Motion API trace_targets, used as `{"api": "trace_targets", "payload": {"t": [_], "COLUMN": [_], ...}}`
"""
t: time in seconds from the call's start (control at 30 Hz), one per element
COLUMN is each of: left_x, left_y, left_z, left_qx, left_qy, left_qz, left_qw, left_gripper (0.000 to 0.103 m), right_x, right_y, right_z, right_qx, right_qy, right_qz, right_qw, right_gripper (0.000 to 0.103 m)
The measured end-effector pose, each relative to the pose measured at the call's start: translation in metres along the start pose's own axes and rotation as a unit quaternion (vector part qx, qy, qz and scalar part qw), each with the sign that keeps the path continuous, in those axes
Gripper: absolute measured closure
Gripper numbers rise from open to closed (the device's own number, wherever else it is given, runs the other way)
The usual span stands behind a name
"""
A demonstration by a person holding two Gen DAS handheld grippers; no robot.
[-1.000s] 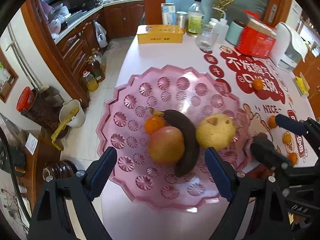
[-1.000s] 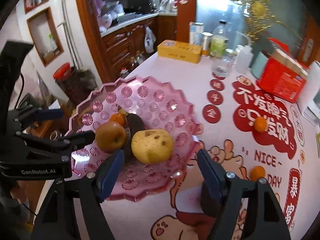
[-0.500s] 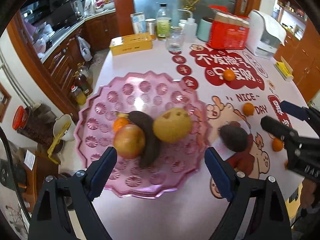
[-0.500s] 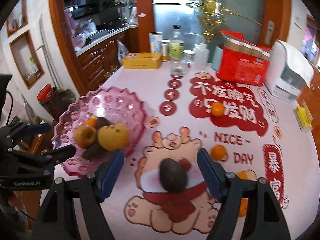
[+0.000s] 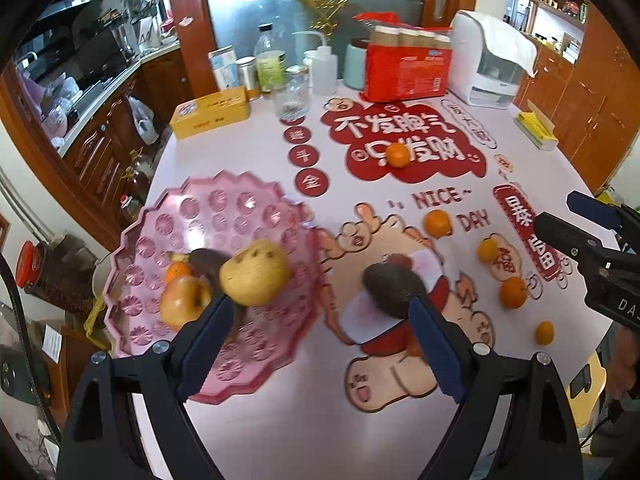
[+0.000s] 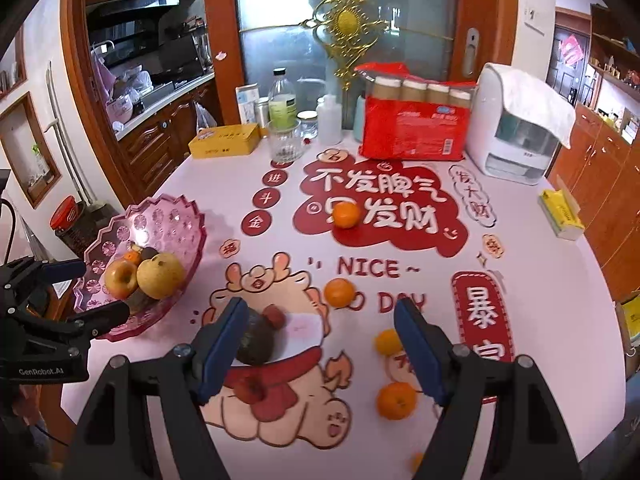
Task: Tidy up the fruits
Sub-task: 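Withdraw both tools from the bowl toward the dark avocado, then close the left gripper on the avocado while the right gripper closes on a mandarin orange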
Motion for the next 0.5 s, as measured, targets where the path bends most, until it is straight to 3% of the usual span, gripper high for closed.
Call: {"api": "trace_targets", "payload": {"t": [0.5], "left_x": [-0.020], "left_y": [-0.080], "left_z": [-0.015], "left_qx": [0.001], "left_qy": [0.018], "left_qz": [0.008], "left_qw": [0.9998], "left_gripper": [0.014], "right_x": [0.002], "right_y": [-0.060], "right_z": [0.008], "right_qx": [0.016], "right_qy": [0.000], "right_qz": [-0.013], "right_qw": [1.000], "right_gripper": [0.027]}}
Point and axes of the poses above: each gripper's, at about its wrist camera, not at the fingertips, and x roughly against the way its jaws point, y to its left, z to its underside, the point moved 1 cm from there along -x, roughly the way its jaws point, and after that the axes turned 7 degrees about y, right-handed, at the moved point
